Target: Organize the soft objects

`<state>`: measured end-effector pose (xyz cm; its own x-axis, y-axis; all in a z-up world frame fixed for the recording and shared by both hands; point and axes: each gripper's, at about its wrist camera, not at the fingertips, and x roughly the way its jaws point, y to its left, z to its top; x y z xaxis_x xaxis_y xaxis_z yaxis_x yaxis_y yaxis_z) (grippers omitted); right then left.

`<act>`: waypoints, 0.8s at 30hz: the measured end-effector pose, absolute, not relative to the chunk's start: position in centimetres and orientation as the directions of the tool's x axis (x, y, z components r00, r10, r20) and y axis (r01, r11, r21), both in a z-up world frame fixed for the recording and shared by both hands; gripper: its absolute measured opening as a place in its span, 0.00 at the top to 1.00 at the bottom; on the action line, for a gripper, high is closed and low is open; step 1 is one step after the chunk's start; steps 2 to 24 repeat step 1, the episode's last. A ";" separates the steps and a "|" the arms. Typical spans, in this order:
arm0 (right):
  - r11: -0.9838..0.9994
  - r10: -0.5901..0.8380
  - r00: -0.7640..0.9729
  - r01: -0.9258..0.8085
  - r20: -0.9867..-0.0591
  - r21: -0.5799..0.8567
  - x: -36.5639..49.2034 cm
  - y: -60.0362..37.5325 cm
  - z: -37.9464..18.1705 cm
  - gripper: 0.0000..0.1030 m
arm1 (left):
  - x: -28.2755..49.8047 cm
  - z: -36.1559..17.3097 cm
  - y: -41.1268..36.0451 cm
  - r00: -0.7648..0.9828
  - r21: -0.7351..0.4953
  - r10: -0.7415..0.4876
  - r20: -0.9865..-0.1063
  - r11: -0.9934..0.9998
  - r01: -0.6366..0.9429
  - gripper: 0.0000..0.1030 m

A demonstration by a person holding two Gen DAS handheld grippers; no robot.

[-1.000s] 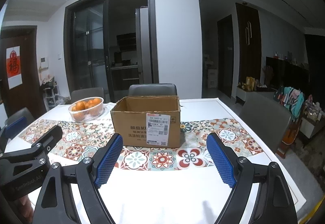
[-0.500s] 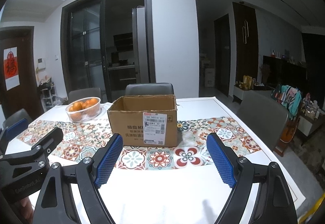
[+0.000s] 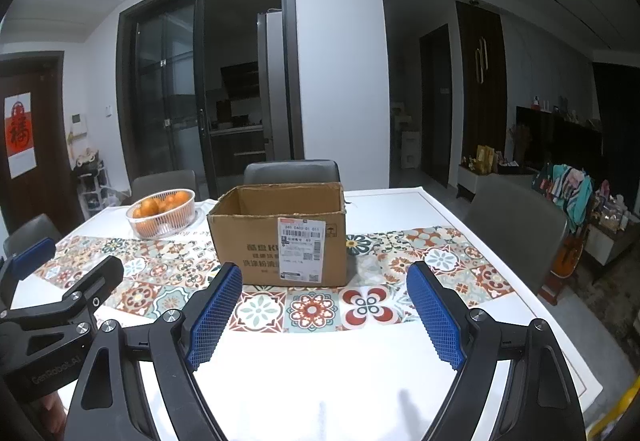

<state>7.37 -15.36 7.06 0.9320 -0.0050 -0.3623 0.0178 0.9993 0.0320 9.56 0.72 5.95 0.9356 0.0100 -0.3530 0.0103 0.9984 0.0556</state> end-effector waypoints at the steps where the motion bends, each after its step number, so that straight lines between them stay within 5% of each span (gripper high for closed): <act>1: 0.999 -0.004 0.932 0.017 -0.362 0.033 7.4 -15.4 7.0 0.17 | 9.6 5.9 0.8 0.936 0.056 0.011 -0.353 0.998 0.009 0.00; 24: 0.999 -0.004 0.932 0.017 -0.362 0.033 7.4 -15.4 7.0 0.17 | 9.6 5.9 0.8 0.936 0.056 0.011 -0.353 0.998 0.009 0.00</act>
